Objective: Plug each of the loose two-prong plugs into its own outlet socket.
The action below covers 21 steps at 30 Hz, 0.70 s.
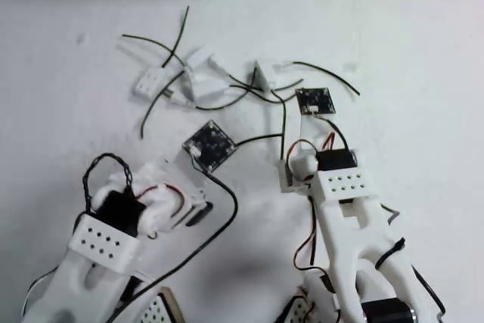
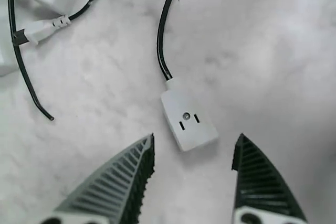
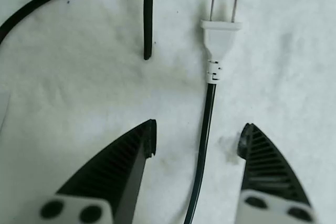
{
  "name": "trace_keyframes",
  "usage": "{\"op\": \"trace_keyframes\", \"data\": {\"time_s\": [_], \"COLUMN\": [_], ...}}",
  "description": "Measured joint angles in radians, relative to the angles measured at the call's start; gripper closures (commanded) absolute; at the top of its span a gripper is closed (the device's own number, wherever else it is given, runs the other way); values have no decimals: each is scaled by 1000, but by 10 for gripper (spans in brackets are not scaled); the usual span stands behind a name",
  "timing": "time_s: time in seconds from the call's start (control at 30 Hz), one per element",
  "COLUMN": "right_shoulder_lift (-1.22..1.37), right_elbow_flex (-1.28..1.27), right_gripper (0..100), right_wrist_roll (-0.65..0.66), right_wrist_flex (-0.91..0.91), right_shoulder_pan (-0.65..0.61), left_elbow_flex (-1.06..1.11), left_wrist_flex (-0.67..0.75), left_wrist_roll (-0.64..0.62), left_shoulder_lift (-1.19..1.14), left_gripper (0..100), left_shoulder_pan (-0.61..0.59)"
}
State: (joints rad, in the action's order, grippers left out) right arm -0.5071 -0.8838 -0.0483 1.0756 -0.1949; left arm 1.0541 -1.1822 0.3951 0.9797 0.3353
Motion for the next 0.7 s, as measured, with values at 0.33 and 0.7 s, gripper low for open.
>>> {"op": "trace_keyframes", "data": {"time_s": [0.33, 0.7], "right_shoulder_lift": [0, 0], "right_elbow_flex": [0, 0], "right_gripper": [751, 751], "right_wrist_roll": [0, 0], "right_wrist_flex": [0, 0], "right_shoulder_pan": [0, 0], "left_elbow_flex": [-60, -189], "left_wrist_flex": [51, 52], "left_wrist_roll": [-49, -60], "left_shoulder_lift": [-296, -578], "left_gripper": [753, 752], "left_shoulder_pan": [0, 6]}}
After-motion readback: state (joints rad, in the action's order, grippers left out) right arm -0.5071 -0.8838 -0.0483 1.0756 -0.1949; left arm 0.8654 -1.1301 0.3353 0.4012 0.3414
